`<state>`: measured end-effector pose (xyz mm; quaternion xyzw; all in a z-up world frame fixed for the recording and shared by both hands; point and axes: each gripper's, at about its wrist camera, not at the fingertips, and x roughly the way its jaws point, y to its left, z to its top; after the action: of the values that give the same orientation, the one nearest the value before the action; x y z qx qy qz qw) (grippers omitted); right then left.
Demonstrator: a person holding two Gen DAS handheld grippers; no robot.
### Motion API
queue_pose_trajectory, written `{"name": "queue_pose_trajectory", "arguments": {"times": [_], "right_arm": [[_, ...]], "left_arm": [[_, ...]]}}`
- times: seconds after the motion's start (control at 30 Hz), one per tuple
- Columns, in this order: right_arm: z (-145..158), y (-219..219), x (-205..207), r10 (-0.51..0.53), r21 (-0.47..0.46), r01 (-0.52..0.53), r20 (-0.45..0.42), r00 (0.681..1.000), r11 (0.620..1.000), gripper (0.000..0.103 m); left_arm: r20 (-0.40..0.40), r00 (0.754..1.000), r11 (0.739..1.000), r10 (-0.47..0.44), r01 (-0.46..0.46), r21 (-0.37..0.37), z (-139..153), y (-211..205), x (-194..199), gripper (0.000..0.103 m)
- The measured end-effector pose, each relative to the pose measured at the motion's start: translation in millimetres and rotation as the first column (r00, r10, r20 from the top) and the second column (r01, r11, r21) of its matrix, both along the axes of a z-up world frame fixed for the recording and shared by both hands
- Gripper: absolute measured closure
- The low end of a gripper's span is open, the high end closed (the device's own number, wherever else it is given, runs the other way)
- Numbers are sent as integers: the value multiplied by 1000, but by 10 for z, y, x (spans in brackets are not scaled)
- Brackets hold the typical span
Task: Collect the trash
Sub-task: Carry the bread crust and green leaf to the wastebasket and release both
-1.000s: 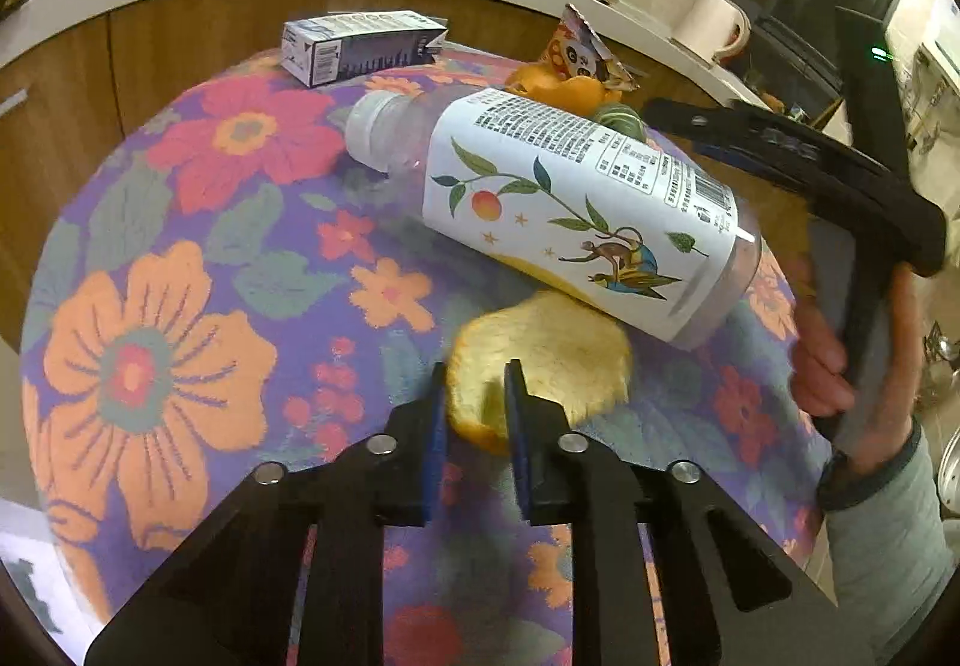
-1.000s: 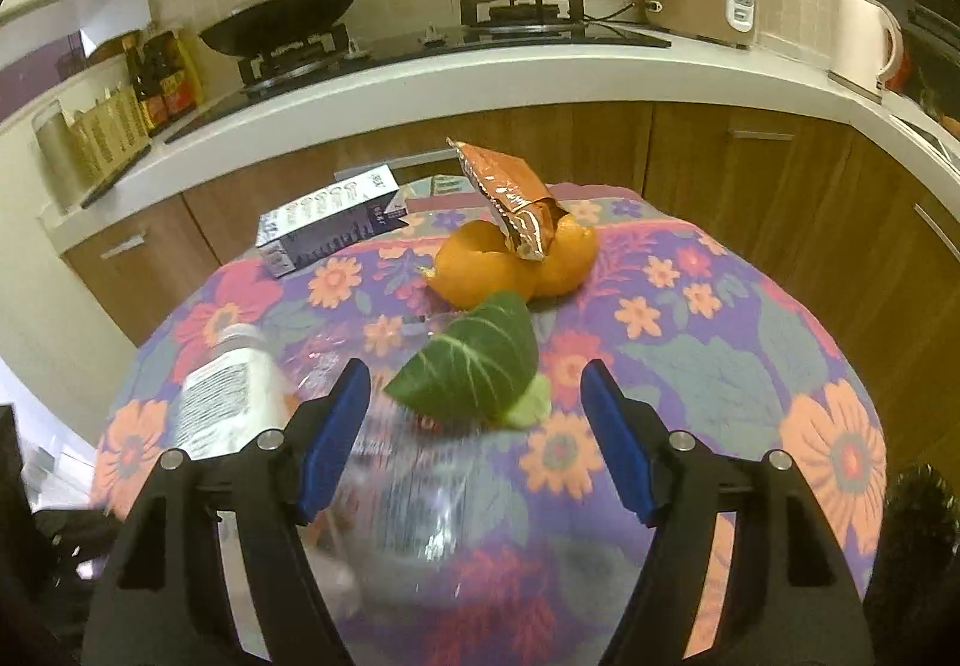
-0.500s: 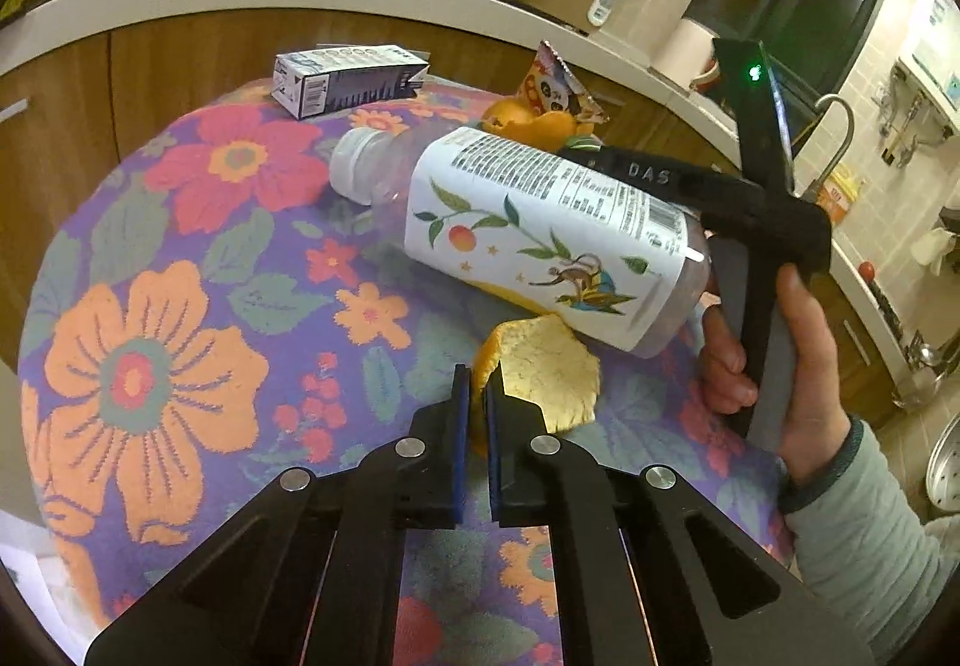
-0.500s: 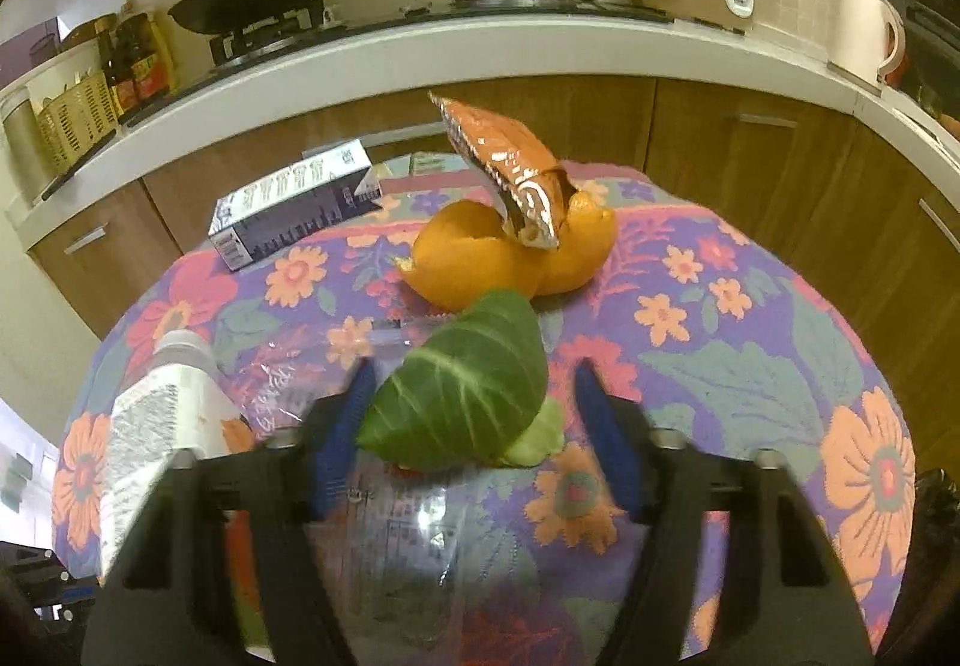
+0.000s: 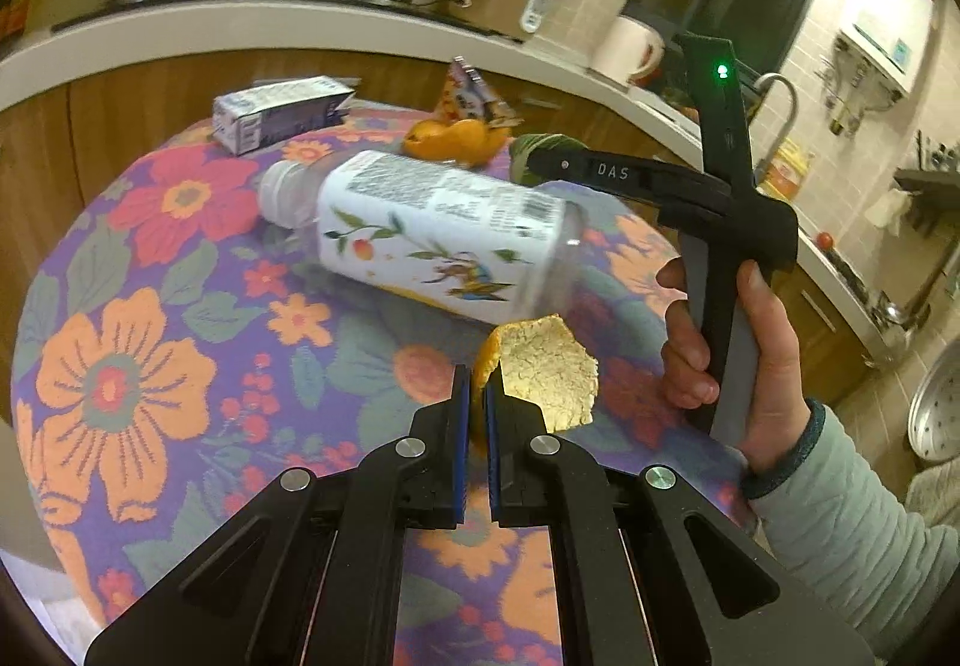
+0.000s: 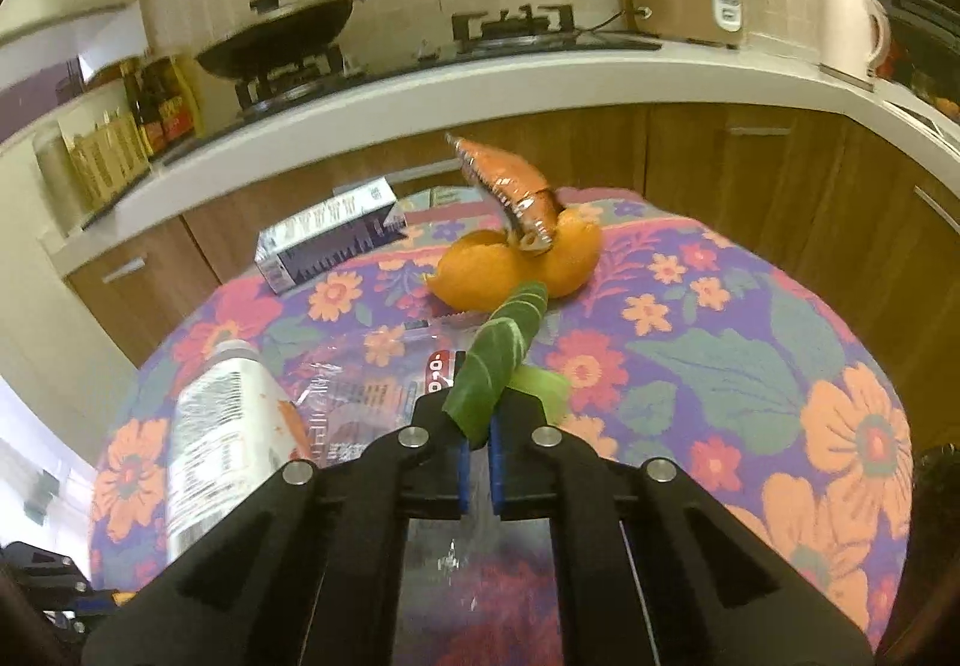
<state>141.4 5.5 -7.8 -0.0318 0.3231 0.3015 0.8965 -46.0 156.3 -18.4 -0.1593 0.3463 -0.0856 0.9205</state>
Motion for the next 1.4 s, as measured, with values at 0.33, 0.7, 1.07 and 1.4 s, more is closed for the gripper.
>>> {"name": "queue_pose_trajectory", "arguments": {"times": [0.33,0.7,1.07,1.4], "right_arm": [[413,-681,-430,-48,71,42,84,995,997,100],[567,-1902,-644,-222,97,210,136,966,973,100],[325,-3184,-627,-447,111,438,73,892,892,100],[-100,-3859,-531,-548,106,548,-28,836,830,100]], "left_arm": [[53,996,997,-76,77,-15,186,-391,57,101],[113,968,974,-223,226,-14,428,-1179,554,100],[87,917,921,-389,388,29,388,-2398,1212,100],[27,898,897,-439,436,77,148,-3147,1609,100]]}}
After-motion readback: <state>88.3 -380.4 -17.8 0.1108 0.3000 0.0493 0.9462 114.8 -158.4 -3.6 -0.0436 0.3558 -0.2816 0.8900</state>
